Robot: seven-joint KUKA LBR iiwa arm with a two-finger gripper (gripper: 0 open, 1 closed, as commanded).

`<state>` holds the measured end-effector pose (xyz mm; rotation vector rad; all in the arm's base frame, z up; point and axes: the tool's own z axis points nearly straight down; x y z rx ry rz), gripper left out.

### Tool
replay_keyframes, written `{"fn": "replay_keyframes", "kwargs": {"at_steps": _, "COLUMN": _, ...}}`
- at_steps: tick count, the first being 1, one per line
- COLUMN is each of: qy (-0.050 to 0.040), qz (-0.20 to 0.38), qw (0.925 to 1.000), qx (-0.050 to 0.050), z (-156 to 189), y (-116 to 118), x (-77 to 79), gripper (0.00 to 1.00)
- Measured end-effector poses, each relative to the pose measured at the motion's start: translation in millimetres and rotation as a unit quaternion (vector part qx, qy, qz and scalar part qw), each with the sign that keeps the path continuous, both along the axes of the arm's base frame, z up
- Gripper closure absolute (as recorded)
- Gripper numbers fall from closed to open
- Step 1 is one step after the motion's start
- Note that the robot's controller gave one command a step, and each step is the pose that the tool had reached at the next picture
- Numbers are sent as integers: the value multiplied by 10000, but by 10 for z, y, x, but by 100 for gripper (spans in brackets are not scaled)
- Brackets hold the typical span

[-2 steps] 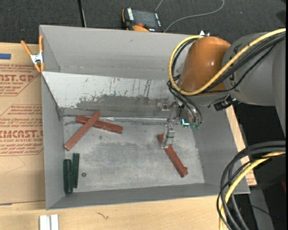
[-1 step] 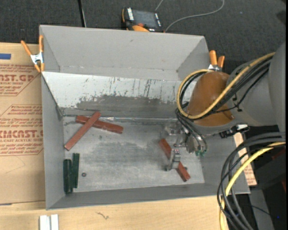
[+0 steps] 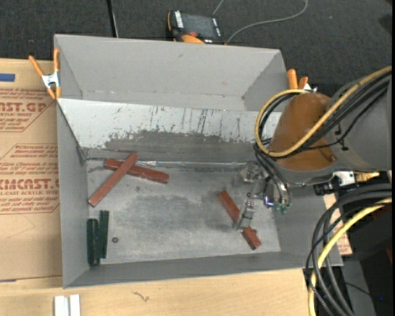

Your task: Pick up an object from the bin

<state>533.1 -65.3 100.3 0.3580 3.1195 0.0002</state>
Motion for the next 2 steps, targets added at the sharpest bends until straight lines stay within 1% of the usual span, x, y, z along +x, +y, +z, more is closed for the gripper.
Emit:
{"fn": "replay_keyframes", "kwargs": {"at_steps": 1, "qy": 19, "qz": -1136, "qw": 9935, "qx": 7, "z": -12, "y": 219, "x": -239, "gripper": 0}}
{"fn": "replay_keyframes", "kwargs": {"at_steps": 2, "qy": 24, "qz": -2633, "qw": 9647, "qx": 0, "z": -318, "y": 47, "x": -271, "gripper": 0}}
